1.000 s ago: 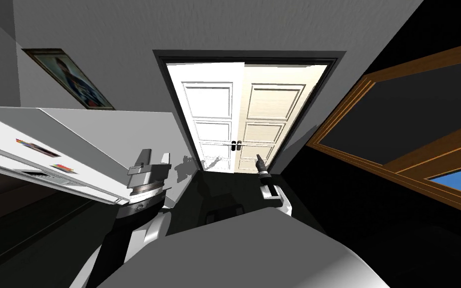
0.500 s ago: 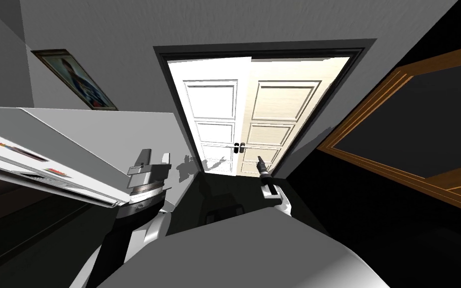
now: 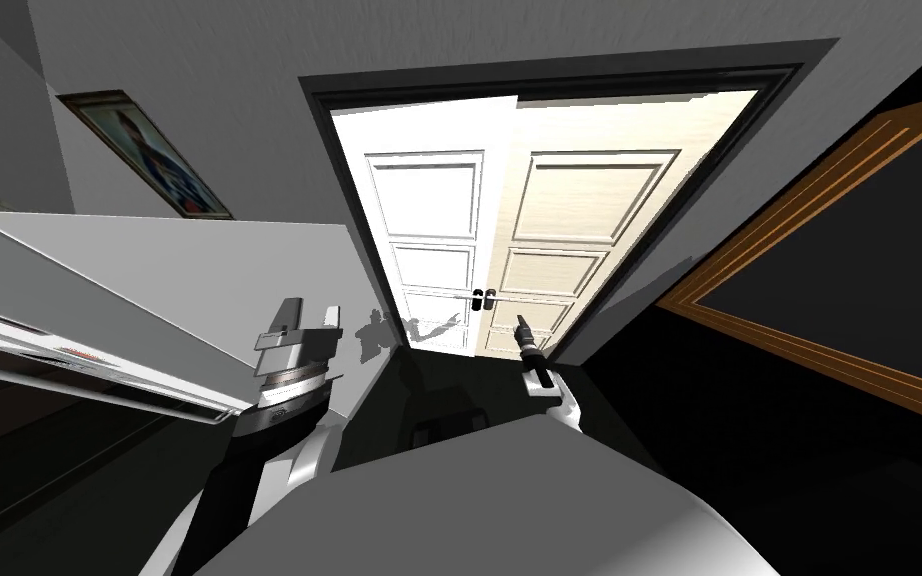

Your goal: Pull the door open

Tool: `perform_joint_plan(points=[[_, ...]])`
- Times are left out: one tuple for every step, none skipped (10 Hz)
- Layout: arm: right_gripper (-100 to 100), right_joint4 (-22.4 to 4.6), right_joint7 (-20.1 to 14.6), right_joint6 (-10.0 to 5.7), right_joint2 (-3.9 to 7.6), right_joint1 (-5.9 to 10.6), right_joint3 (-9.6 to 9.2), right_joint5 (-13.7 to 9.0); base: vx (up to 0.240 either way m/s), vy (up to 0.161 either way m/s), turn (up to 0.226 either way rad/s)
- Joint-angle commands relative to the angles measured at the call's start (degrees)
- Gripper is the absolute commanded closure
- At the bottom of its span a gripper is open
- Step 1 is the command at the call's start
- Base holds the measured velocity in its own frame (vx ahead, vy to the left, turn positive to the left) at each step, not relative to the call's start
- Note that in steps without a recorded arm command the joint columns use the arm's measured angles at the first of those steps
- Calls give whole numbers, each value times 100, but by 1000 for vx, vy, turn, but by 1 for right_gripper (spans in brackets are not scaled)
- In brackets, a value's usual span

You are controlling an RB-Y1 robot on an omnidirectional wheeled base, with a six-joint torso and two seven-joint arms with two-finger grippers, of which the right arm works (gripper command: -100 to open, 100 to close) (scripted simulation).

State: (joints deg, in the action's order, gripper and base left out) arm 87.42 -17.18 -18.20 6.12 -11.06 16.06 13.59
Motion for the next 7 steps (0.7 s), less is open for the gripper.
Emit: perform_joint_plan(points=[[-100, -211, -131, 48, -8, 102, 87, 35, 171, -11, 67], [-100, -340, -206, 68, -10, 157, 140, 54, 191, -1, 61], [-100, -395, -238, 76, -11, 181, 163, 62, 168, 7, 31], [-100, -505, -302, 94, -13, 228, 208, 78, 146, 15, 46], [-100, -602, -359, 108, -15, 270, 248, 92, 159, 2, 50], [-100, -679, -403, 120, -18, 303, 279, 103, 173, -24, 36], [-100, -777, -461, 136, -21, 345, 320, 118, 199, -12, 36]])
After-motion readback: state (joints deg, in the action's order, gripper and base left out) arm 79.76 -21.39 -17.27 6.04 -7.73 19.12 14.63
